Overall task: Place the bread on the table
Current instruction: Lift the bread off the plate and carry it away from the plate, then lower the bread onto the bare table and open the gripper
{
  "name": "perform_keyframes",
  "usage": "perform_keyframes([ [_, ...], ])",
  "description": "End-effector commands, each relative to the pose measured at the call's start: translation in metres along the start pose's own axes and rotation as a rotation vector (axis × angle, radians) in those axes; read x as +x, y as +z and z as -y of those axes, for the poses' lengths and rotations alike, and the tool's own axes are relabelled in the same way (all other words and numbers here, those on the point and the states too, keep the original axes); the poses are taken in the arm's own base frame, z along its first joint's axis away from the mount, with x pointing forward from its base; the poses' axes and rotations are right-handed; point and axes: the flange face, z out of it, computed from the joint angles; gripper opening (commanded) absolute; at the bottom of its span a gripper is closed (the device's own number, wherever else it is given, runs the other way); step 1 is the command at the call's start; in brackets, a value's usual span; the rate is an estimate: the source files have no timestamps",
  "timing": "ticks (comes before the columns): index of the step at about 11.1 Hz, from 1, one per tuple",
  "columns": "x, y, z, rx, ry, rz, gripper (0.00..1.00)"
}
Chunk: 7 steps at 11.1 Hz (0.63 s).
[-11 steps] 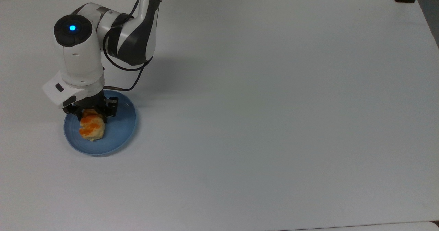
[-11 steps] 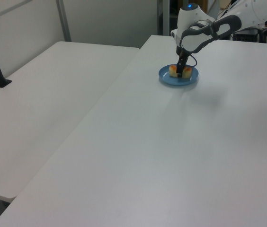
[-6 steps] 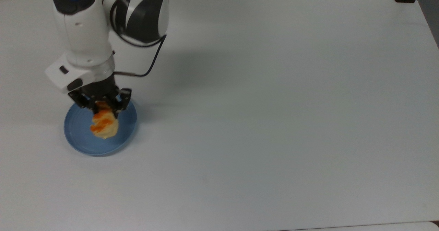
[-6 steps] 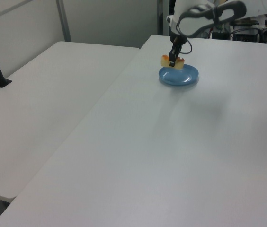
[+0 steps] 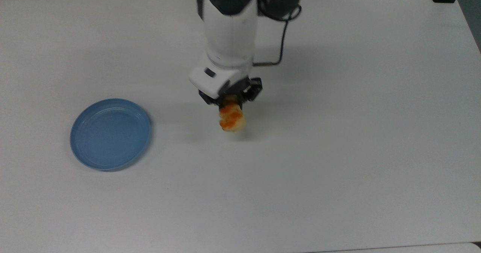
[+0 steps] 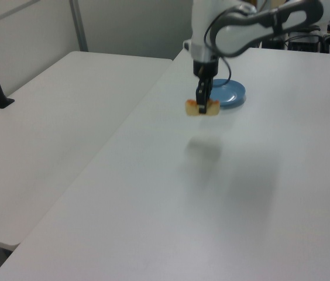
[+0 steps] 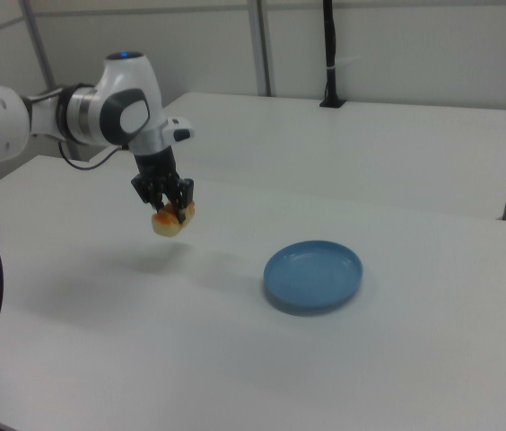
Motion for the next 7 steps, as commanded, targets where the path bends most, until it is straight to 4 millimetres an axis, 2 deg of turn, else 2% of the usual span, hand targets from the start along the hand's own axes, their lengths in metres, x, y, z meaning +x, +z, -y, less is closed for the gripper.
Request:
perform_keyframes([
  [1, 0.012, 0.046, 0.004, -0.048, 0.075, -0.038, 0.47],
  [3, 0.007, 0.069, 0.013, -0.088, 0.068, -0.027, 0.54],
  [4, 0.006, 0.073, 0.013, -0.093, 0.064, -0.021, 0.92],
  [5, 0.005, 0.073, 0.014, -0.103, 0.053, -0.018, 1.0],
  [6, 0.003, 0.072, 0.012, -0.119, 0.045, -0.011, 1.0],
  [7, 0.001, 0.055, 0.007, -0.115, 0.056, -0.017, 1.0],
])
